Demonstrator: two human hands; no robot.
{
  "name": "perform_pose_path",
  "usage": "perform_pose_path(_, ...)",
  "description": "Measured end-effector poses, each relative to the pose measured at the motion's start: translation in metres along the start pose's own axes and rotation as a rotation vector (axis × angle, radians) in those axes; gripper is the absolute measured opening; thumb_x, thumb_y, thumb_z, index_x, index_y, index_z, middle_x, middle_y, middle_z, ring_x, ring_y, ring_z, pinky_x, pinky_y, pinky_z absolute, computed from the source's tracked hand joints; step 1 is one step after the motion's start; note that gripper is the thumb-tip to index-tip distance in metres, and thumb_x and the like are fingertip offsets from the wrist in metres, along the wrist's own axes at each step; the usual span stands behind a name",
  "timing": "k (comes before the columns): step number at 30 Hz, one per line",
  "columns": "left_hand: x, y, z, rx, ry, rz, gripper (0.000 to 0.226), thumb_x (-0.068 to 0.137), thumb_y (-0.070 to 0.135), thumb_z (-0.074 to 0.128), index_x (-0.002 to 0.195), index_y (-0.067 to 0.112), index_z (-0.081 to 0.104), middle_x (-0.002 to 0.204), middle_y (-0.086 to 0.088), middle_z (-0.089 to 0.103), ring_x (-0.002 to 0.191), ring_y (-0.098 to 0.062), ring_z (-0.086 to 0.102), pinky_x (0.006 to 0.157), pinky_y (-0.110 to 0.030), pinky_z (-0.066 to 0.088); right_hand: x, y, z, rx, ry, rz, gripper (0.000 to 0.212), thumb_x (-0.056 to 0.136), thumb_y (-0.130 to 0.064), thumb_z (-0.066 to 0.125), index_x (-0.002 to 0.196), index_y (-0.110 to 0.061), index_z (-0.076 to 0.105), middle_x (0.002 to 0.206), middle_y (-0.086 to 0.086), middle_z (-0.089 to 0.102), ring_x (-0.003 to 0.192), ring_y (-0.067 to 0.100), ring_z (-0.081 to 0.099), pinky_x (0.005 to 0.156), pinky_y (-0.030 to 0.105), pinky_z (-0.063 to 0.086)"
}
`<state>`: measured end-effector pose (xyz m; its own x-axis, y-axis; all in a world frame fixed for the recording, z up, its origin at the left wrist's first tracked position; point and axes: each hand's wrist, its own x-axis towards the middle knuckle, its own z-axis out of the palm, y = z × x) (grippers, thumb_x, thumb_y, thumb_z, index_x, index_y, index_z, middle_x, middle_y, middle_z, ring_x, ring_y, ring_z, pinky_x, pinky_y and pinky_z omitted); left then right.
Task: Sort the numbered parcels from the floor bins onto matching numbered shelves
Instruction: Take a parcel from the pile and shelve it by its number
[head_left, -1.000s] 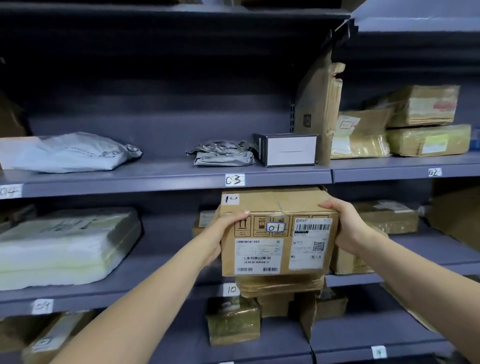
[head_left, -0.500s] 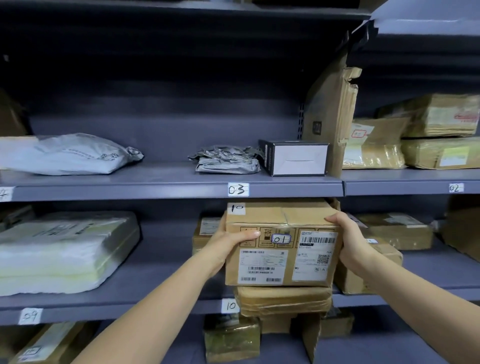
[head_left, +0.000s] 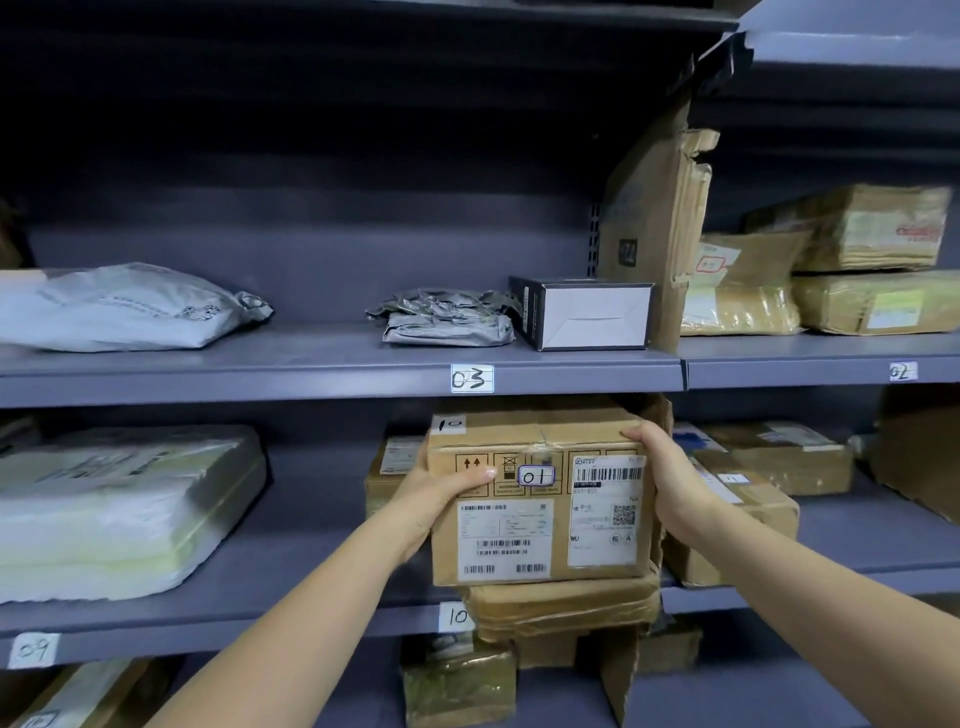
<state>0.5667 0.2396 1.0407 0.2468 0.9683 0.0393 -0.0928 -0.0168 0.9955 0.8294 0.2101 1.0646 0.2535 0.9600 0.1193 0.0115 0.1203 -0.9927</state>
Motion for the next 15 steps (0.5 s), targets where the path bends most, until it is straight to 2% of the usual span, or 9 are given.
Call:
perform_pose_path(4,0.009,-0.005,-0.004,-0.004,0.040,0.014,0.086,0.051,0.029,0.094,0.125,0.025,0.051,0.103,-0.002,0.075,0.095,-0.021,0.072,0.093,-0.044,0.053,0.009,0.005,0.008,-0.011,0.030,0.047,0.029,0.092,-0.038,0.046,0.093,-0.016,0.065,0.094,0.011,0.073,0.092,0.028,0.065,0.090,0.042,0.045)
perform_pose_path(9,0.020,-0.011,-0.005,-0.020,0.088,0.011,0.079,0.053,0.028,0.090,0.121,0.029,0.050,0.101,-0.001,0.075,0.094,-0.021,0.071,0.093,-0.044,0.053,0.023,0.009,0.014,-0.112,0.038,0.040,0.032,0.086,-0.046,0.045,0.096,-0.021,0.062,0.099,0.011,0.071,0.103,0.030,0.063,0.099,0.046,0.044)
perform_pose_path(11,0.026,-0.014,-0.004,0.010,0.097,0.013,0.087,0.047,0.034,0.092,0.123,0.030,0.050,0.101,0.000,0.075,0.095,-0.021,0.071,0.095,-0.046,0.052,0.025,0.011,0.014,-0.123,0.043,0.019,0.027,0.094,-0.040,0.043,0.100,-0.021,0.061,0.100,0.008,0.069,0.101,0.025,0.062,0.091,0.040,0.045)
perform_pose_path(15,0.034,-0.018,-0.004,0.036,0.113,-0.004,0.089,0.055,0.033,0.093,0.130,0.033,0.046,0.104,0.002,0.074,0.097,-0.021,0.070,0.095,-0.048,0.052,0.022,0.008,0.016,-0.116,0.064,-0.013,0.020,0.100,-0.030,0.042,0.096,-0.020,0.058,0.091,0.002,0.066,0.083,0.011,0.058,0.066,0.023,0.039)
